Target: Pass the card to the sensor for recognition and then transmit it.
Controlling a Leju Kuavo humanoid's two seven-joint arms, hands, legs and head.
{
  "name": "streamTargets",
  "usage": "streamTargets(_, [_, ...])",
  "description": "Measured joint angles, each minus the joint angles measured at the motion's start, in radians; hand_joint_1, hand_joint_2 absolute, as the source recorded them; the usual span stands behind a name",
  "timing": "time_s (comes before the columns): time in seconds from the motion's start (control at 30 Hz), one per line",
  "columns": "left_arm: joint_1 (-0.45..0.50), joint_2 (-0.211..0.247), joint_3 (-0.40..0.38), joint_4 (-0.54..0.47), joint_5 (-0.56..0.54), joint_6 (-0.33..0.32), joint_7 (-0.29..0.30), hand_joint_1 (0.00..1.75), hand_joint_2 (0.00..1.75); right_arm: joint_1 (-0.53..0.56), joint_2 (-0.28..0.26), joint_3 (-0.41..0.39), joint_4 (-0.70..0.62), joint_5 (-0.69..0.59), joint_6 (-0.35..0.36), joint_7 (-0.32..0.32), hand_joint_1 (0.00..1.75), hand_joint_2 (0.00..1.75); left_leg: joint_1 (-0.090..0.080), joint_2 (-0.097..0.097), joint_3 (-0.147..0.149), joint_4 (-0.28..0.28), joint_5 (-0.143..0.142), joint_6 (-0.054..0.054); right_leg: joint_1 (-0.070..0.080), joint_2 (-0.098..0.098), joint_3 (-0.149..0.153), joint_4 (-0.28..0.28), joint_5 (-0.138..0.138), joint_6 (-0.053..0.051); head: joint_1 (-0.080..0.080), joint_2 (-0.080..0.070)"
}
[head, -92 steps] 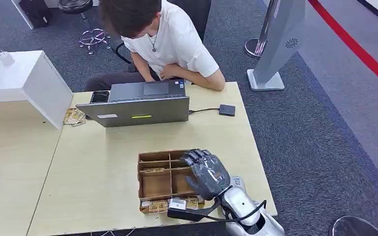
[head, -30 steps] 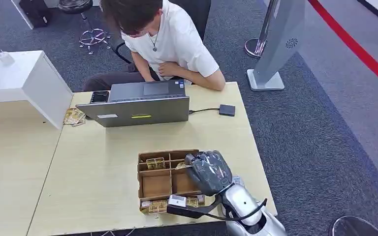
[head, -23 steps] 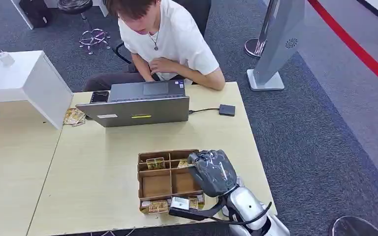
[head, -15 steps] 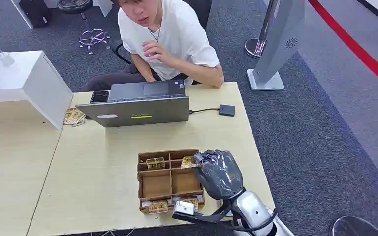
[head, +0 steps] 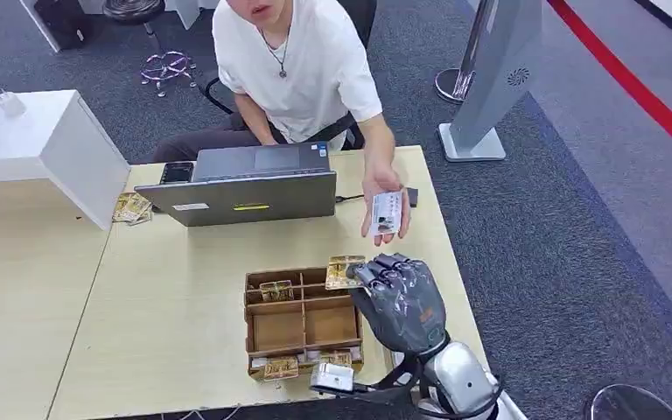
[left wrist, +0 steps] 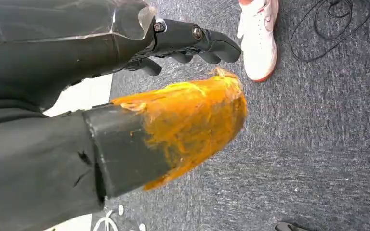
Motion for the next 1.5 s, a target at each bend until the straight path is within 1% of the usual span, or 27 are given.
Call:
streamTargets(0.1, [0.000,0.000,0.000,0.000,-0.002,0.000,0.000,0.00,0.00,0.000,0.037,-0.043,-0.008,0.037,0.000,-0.014,1.75,1.75,0.000,0.000,0.000,0.000,0.000,0.000,0.000,0.000,0.000,0.000,0.000,0.000,0.000,0.000])
streamTargets(0.17, [0.000,0.000,0.000,0.000,-0.002,0.000,0.000,0.00,0.00,0.000,0.053,-0.066,-0.008,0.071,0.000,-0.007,1.75,1.75,0.000,0.000,0.000,0.000,0.000,0.000,0.000,0.000,0.000,0.000,0.000,0.000,0.000,0.000])
streamTargets(0.27, [0.000,0.000,0.000,0.000,-0.003,-0.001,-0.002,0.00,0.00,-0.001,0.067,-0.087,-0.006,0.129,0.000,0.041,1.75,1.75,0.000,0.000,0.000,0.000,0.000,0.000,0.000,0.000,0.000,0.000,0.000,0.000,0.000,0.000])
streamTargets(0.37, [0.000,0.000,0.000,0.000,-0.006,-0.001,-0.008,0.00,0.00,-0.009,0.069,-0.098,0.007,0.158,0.000,0.084,1.75,1.75,0.000,0.000,0.000,0.000,0.000,0.000,0.000,0.000,0.000,0.000,0.000,0.000,0.000,0.000])
streamTargets(0.6, [-0.001,0.000,0.000,0.000,-0.015,-0.002,-0.008,0.00,0.00,-0.046,0.069,-0.100,0.089,0.179,-0.001,0.141,1.75,1.75,0.000,0.000,0.000,0.000,0.000,0.000,0.000,0.000,0.000,0.000,0.000,0.000,0.000,0.000])
streamTargets(0.63, [-0.001,0.000,0.000,0.000,-0.016,-0.003,-0.008,0.00,0.00,-0.051,0.069,-0.100,0.106,0.179,-0.001,0.148,1.34,1.75,0.000,0.000,0.000,0.000,0.000,0.000,0.000,0.000,0.000,0.000,0.000,0.000,0.000,0.000])
streamTargets(0.67, [-0.001,0.000,0.000,0.000,-0.016,-0.003,-0.008,0.00,0.00,-0.054,0.069,-0.100,0.119,0.179,-0.001,0.153,0.00,1.75,0.000,0.000,0.000,0.000,0.000,0.000,0.000,0.000,0.000,0.000,0.000,0.000,0.000,0.000])
streamTargets(0.9, [0.000,0.000,0.000,0.000,-0.014,-0.003,-0.008,0.00,0.00,-0.071,0.069,-0.098,0.186,0.156,0.002,0.182,0.00,1.75,0.000,0.000,0.000,0.000,0.000,0.000,0.000,0.000,0.000,0.000,0.000,0.000,0.000,0.000])
streamTargets(0.93, [0.000,0.000,0.000,0.000,-0.015,-0.003,-0.008,0.00,0.00,-0.072,0.069,-0.096,0.191,0.153,0.002,0.185,0.00,0.00,0.000,0.000,0.000,0.000,0.000,0.000,0.000,0.000,0.000,0.000,0.000,0.000,0.000,0.000])
streamTargets(1.23, [0.000,0.000,0.000,0.000,-0.014,-0.001,0.003,0.00,0.00,-0.069,0.069,-0.084,0.198,0.106,-0.001,0.188,0.00,0.00,0.000,0.000,0.000,0.000,0.000,0.000,0.000,0.000,0.000,0.000,0.000,0.000,0.000,0.000])
streamTargets(1.37, [0.000,0.000,0.000,0.000,-0.013,0.000,0.004,0.00,0.00,-0.049,0.069,-0.082,0.169,0.063,-0.001,0.157,0.00,0.00,0.000,0.000,0.000,0.000,0.000,0.000,0.000,0.000,0.000,0.000,0.000,0.000,0.000,0.000])
streamTargets(1.47, [0.000,0.000,0.000,0.000,-0.013,0.002,0.004,0.00,0.00,-0.025,0.069,-0.082,0.133,0.026,-0.001,0.118,0.00,0.00,0.000,0.000,0.000,0.000,0.000,0.000,0.000,0.000,0.000,0.000,0.000,0.000,0.000,0.000])
streamTargets(1.5, [0.000,0.000,0.000,0.000,-0.012,0.004,0.004,0.00,0.00,-0.012,0.069,-0.083,0.113,0.001,-0.001,0.096,0.00,0.00,0.000,0.000,0.000,0.000,0.000,0.000,0.000,0.000,0.000,0.000,0.000,0.000,0.000,0.000])
